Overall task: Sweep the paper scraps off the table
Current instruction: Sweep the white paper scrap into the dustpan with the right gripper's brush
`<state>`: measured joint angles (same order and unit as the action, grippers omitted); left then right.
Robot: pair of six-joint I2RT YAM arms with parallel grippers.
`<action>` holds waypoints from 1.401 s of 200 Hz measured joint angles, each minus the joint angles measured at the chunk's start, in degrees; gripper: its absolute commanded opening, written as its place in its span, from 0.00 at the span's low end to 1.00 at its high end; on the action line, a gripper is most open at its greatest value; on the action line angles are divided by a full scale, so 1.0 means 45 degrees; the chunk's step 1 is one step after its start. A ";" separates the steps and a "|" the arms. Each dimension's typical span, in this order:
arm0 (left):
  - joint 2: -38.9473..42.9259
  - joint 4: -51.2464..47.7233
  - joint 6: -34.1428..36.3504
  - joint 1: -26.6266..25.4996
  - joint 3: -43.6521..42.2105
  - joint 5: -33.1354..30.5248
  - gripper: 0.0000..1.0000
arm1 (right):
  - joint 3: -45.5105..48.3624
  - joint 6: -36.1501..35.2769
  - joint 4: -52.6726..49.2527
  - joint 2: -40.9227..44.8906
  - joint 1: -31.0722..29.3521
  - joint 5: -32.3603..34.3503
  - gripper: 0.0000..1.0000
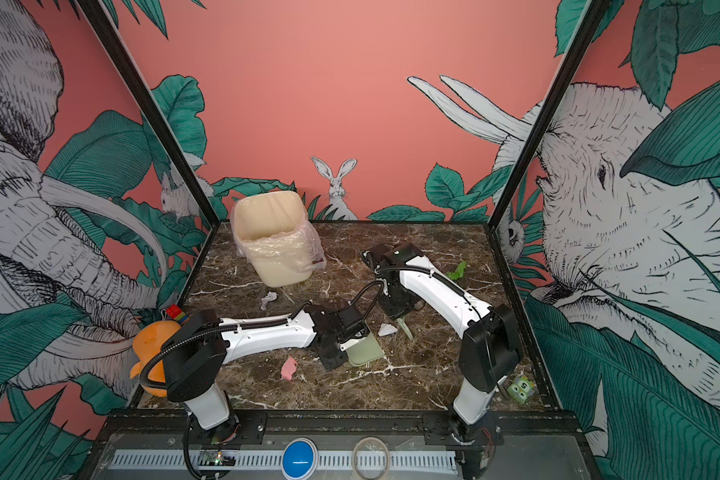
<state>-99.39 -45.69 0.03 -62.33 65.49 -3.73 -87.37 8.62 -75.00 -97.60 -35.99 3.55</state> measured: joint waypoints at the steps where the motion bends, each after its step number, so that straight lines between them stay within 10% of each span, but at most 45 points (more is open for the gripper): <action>1: 0.0000 0.0000 0.0000 0.0000 0.0000 0.0005 0.10 | 0.0000 0.0005 0.0000 0.0000 -0.0005 -0.0005 0.00; 107: -0.0102 -0.0049 -0.0019 0.0000 0.0257 0.0000 0.10 | -0.0005 0.0957 0.0180 0.1277 -0.1404 -0.1715 0.00; 280: -0.0102 -0.1035 -0.0160 -0.0010 0.0432 0.1088 0.10 | -0.0491 -0.0131 -0.0136 -0.0481 -0.0204 0.0515 0.00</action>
<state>-99.85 -50.35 -0.69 -62.37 67.44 1.17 -89.58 8.03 -75.61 -99.77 -36.91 5.87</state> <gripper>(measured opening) 0.195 0.066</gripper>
